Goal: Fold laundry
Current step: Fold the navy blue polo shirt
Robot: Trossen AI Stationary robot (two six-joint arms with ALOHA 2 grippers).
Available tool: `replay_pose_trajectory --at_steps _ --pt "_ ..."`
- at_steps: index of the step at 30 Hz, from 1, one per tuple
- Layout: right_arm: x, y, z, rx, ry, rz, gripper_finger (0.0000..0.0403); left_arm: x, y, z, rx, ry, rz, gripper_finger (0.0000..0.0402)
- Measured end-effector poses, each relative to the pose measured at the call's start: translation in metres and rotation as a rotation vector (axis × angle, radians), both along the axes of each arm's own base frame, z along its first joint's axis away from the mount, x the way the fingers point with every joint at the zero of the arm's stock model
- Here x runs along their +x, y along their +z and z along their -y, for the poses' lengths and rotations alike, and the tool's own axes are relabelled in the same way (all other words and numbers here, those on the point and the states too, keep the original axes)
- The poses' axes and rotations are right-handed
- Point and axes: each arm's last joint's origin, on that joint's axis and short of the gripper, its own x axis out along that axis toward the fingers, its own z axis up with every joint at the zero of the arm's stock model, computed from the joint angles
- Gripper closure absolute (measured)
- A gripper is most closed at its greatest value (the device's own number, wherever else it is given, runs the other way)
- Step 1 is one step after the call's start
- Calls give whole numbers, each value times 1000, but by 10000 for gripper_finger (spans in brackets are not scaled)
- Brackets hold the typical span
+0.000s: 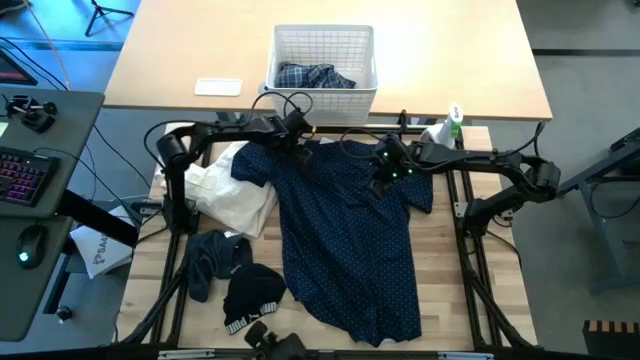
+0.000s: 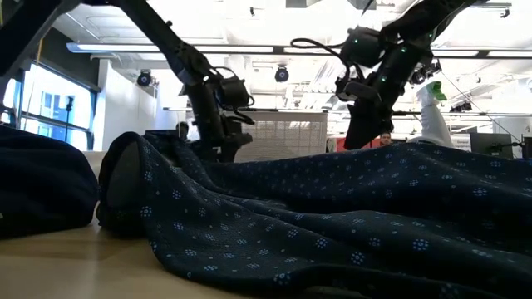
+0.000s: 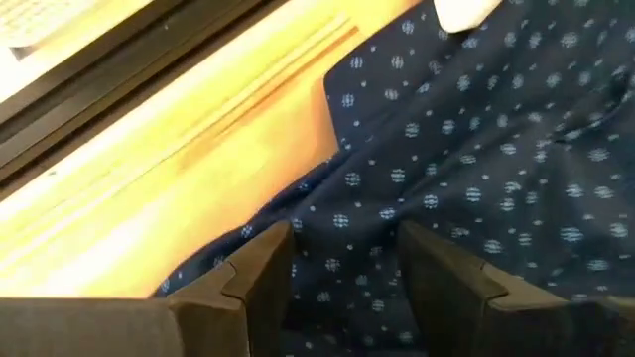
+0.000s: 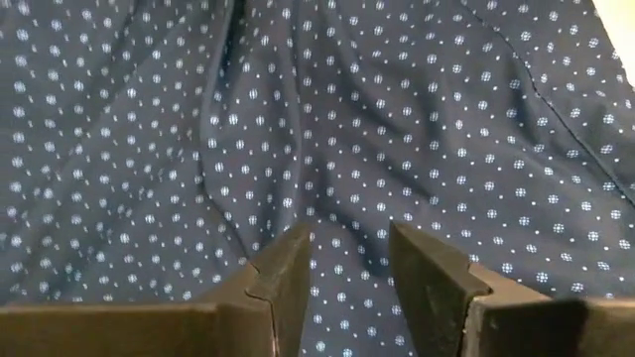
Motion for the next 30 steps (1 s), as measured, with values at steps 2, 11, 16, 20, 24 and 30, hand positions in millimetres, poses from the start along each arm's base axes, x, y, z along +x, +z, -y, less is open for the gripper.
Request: replay_pose_trajectory --at_steps 2,11,16,20,24,30 --pt "1 1 0 2 -11 13 269 2 -7 -3 5 -26 -6 231" --pt "1 1 0 19 -23 22 269 20 -12 23 -81 -414 38 364" --pt "1 1 1 61 -95 35 269 30 19 66 -40 -687 40 388" --pt "1 1 1 90 -145 46 269 34 37 105 59 -916 -49 398" --pt "4 1 1 125 -143 82 264 38 39 133 86 -1059 -103 395" --pt "20 -19 10 171 -147 111 213 40 34 145 49 -1077 -117 394"
